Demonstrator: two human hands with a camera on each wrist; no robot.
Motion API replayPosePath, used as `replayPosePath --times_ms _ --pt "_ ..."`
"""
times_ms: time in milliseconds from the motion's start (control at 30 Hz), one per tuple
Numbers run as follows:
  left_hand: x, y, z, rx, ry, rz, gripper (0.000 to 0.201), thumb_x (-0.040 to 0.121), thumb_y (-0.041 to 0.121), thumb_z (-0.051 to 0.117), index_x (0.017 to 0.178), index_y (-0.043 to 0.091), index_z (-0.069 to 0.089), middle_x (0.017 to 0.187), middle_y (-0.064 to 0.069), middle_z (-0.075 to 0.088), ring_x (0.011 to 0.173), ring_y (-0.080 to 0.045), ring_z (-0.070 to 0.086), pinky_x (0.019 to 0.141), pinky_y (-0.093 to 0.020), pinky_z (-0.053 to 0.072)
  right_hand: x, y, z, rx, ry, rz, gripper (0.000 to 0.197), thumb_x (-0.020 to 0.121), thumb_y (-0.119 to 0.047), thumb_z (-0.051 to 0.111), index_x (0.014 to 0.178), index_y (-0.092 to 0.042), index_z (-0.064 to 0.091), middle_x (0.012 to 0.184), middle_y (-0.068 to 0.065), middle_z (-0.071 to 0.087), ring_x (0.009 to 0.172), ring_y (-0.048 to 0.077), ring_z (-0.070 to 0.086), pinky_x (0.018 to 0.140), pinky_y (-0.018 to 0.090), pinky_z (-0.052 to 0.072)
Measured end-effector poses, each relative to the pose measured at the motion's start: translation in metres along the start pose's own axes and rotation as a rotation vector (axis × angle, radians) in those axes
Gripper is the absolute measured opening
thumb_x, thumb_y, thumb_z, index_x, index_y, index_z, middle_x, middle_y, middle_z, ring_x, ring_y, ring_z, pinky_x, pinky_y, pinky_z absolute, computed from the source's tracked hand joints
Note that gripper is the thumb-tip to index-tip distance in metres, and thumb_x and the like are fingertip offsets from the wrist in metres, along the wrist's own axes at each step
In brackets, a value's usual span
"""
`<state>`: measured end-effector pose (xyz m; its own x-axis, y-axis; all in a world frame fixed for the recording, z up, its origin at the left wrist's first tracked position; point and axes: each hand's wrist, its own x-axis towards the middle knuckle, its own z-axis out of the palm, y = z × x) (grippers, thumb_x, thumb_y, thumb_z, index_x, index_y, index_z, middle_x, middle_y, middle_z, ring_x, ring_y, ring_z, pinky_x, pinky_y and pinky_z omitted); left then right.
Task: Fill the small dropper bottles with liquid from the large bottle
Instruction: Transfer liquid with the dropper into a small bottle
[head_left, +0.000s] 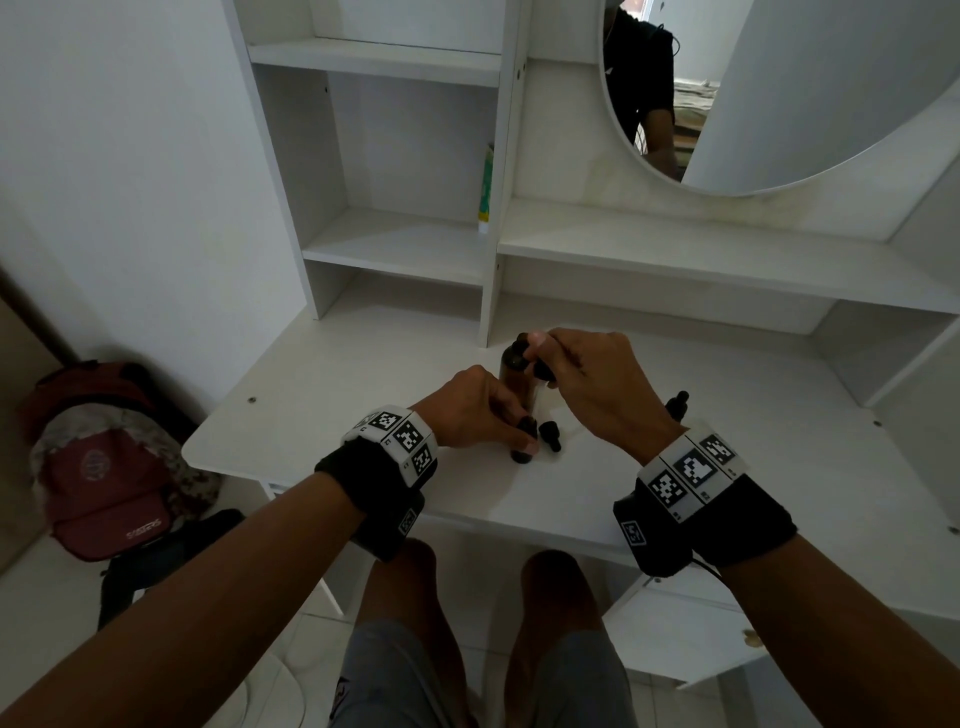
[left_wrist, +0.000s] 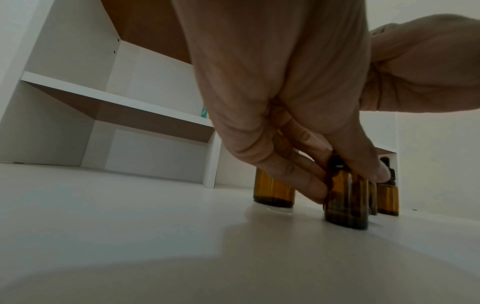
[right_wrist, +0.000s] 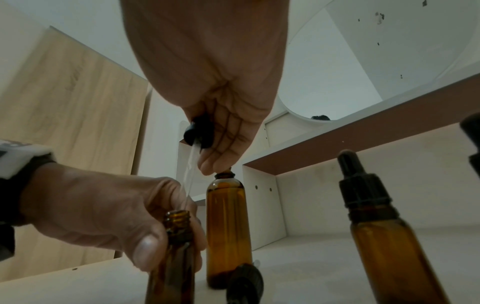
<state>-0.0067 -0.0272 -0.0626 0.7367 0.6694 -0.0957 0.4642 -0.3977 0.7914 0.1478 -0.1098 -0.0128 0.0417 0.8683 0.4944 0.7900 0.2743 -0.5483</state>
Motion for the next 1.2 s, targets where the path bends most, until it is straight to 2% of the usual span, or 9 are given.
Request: replayPosePath --times_ms 33,100,300,400,600,767,833,933,1200 --pt "0.0 0.0 0.0 -0.006 0.002 -0.002 0.018 0.07 0.025 0.088 0.084 0.018 0.079 0.081 0.001 0.076 0.078 -0.01 0.07 0.086 -0.032 0.056 0.002 -0.001 -0.002 0.008 0.018 0.015 0.04 0.102 -0.032 0.043 0.093 -0.006 0.071 0.077 0.007 0.072 0.062 0.016 0.067 0.066 0.034 0.057" --pt "0.0 0.001 -0.001 -0.012 0.004 -0.009 0.022 0.069 0.025 0.089 0.086 0.016 0.08 0.084 -0.001 0.077 0.084 -0.015 0.072 0.088 -0.034 0.057 0.009 -0.003 -0.01 0.047 0.072 0.036 0.041 0.101 -0.035 0.042 0.092 -0.007 0.071 0.076 0.004 0.072 0.064 0.017 0.068 0.067 0.038 0.058" --pt "0.0 0.0 -0.001 -0.021 -0.002 -0.022 0.025 0.069 0.025 0.089 0.089 0.013 0.08 0.086 -0.003 0.077 0.087 -0.017 0.072 0.092 -0.039 0.057 0.044 -0.009 -0.037 0.126 0.255 0.031 0.04 0.103 -0.034 0.041 0.096 -0.007 0.069 0.081 0.003 0.072 0.07 0.01 0.07 0.069 0.027 0.059" --pt "0.0 -0.001 0.0 -0.029 -0.003 -0.031 0.027 0.068 0.026 0.089 0.091 0.013 0.08 0.088 -0.002 0.078 0.089 -0.017 0.072 0.093 -0.041 0.056 0.057 -0.008 -0.038 0.167 0.293 0.034 0.04 0.103 -0.033 0.04 0.098 -0.006 0.069 0.08 0.002 0.072 0.071 0.009 0.07 0.069 0.027 0.059" --pt "0.0 0.0 -0.001 -0.019 -0.003 -0.028 0.026 0.069 0.026 0.089 0.09 0.014 0.08 0.088 -0.003 0.078 0.088 -0.017 0.072 0.092 -0.041 0.057 0.063 -0.001 -0.021 0.111 0.259 0.026 0.042 0.103 -0.037 0.04 0.095 -0.008 0.07 0.08 0.002 0.072 0.07 0.009 0.069 0.07 0.028 0.059" --pt "0.0 -0.001 -0.002 -0.009 -0.002 -0.026 0.026 0.069 0.027 0.089 0.09 0.014 0.08 0.087 -0.003 0.078 0.087 -0.018 0.072 0.09 -0.04 0.057 0.058 0.007 0.003 0.003 0.085 0.023 0.047 0.103 -0.036 0.04 0.091 -0.002 0.07 0.08 0.01 0.072 0.069 0.021 0.068 0.07 0.038 0.057" --pt "0.0 -0.001 -0.001 -0.008 -0.003 -0.029 0.026 0.069 0.026 0.089 0.09 0.013 0.08 0.087 -0.004 0.077 0.088 -0.02 0.072 0.09 -0.04 0.057 0.053 0.01 0.011 -0.011 0.04 0.005 0.045 0.103 -0.032 0.04 0.09 -0.001 0.07 0.079 0.01 0.072 0.07 0.022 0.068 0.071 0.035 0.057" --pt "0.0 0.0 -0.001 -0.008 -0.001 -0.033 0.027 0.069 0.026 0.089 0.09 0.013 0.08 0.087 -0.004 0.077 0.089 -0.021 0.072 0.09 -0.041 0.057 0.048 0.011 0.019 0.014 0.073 -0.001 0.043 0.104 -0.028 0.04 0.092 -0.003 0.072 0.081 0.007 0.072 0.073 0.018 0.069 0.071 0.025 0.057" --pt "0.002 -0.002 -0.001 0.002 -0.006 -0.025 0.029 0.069 0.026 0.089 0.092 0.011 0.08 0.088 -0.005 0.077 0.089 -0.022 0.072 0.09 -0.044 0.057 0.046 0.015 0.024 0.073 0.111 -0.023 0.042 0.104 -0.025 0.041 0.086 -0.002 0.07 0.076 0.007 0.071 0.069 0.018 0.069 0.07 0.033 0.058"
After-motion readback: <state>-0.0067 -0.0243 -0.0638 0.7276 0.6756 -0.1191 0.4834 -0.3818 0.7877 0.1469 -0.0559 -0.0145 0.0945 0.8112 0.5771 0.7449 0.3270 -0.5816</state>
